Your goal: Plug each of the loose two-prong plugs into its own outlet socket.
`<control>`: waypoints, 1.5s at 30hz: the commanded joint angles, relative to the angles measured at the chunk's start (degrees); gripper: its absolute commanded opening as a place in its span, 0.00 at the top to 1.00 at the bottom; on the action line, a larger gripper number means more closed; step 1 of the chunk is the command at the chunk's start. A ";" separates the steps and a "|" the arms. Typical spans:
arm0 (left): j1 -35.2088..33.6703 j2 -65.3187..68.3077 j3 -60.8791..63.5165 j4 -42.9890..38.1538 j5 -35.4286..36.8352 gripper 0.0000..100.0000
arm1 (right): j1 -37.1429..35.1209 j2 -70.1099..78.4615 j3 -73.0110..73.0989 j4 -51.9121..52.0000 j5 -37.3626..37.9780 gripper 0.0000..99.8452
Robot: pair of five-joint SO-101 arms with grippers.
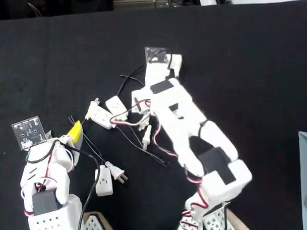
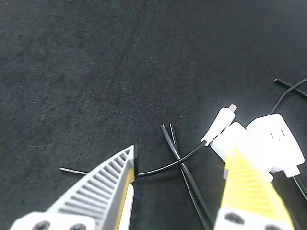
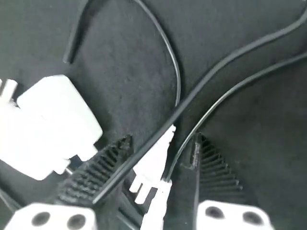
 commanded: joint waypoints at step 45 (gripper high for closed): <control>-0.66 -0.26 -0.40 -1.14 -0.79 0.70 | -6.07 15.16 -25.98 20.92 -5.01 0.91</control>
